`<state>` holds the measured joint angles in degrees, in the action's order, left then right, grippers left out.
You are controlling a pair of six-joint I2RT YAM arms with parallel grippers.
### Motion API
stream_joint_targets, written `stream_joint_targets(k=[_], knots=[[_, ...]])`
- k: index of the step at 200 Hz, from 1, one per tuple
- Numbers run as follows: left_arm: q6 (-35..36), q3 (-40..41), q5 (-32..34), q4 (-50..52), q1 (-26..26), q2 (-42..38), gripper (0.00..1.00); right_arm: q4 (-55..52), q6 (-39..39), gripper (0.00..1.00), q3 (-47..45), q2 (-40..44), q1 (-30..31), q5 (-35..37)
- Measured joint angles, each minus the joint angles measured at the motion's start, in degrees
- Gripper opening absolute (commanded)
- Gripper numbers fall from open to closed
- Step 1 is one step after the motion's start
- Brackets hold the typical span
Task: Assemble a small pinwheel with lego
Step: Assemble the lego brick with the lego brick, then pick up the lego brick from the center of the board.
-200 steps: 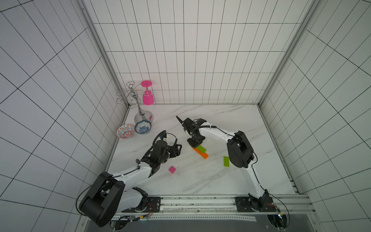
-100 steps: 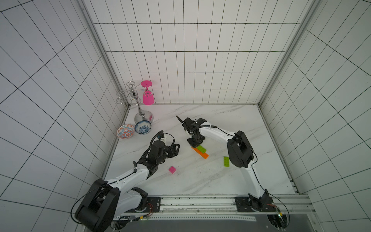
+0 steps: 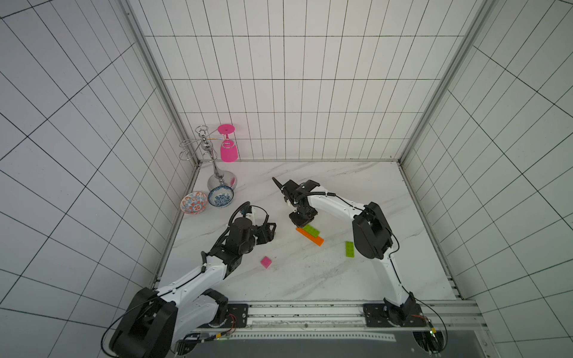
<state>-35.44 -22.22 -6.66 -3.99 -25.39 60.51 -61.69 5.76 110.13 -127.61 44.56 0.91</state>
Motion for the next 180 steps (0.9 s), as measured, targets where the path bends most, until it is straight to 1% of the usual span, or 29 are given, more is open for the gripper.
stream_joint_targets(k=[42,50,62,86,102,124,143,180], knots=[[0.42,0.02,1.84,4.52,0.50,-2.32,0.75,4.66,-1.42,0.23,-2.40,7.91,1.55,-1.27],[0.31,0.72,1.55,4.70,1.62,-3.34,0.75,5.81,-2.08,0.23,-2.38,8.61,2.27,-1.88],[-0.15,2.58,-0.15,4.63,5.09,-5.22,0.75,7.23,-2.89,0.23,-2.23,8.74,3.54,-2.84],[-1.16,6.93,-3.63,4.76,13.66,-8.41,0.75,7.87,-5.05,0.23,0.09,4.83,6.14,-4.37],[-1.44,8.70,-5.16,5.18,16.79,-10.14,0.75,7.78,-6.34,0.23,3.30,0.42,7.30,-4.68],[-1.62,9.18,-6.73,5.16,18.62,-10.99,0.75,6.84,-7.78,0.23,8.37,-5.68,8.63,-5.20],[-1.66,9.18,-7.69,5.09,19.61,-10.99,0.75,5.79,-8.57,0.23,12.17,-9.33,8.85,-5.88],[-1.68,9.18,-8.81,5.09,19.98,-10.99,0.75,4.57,-9.27,0.22,16.68,-11.61,8.85,-5.99]])
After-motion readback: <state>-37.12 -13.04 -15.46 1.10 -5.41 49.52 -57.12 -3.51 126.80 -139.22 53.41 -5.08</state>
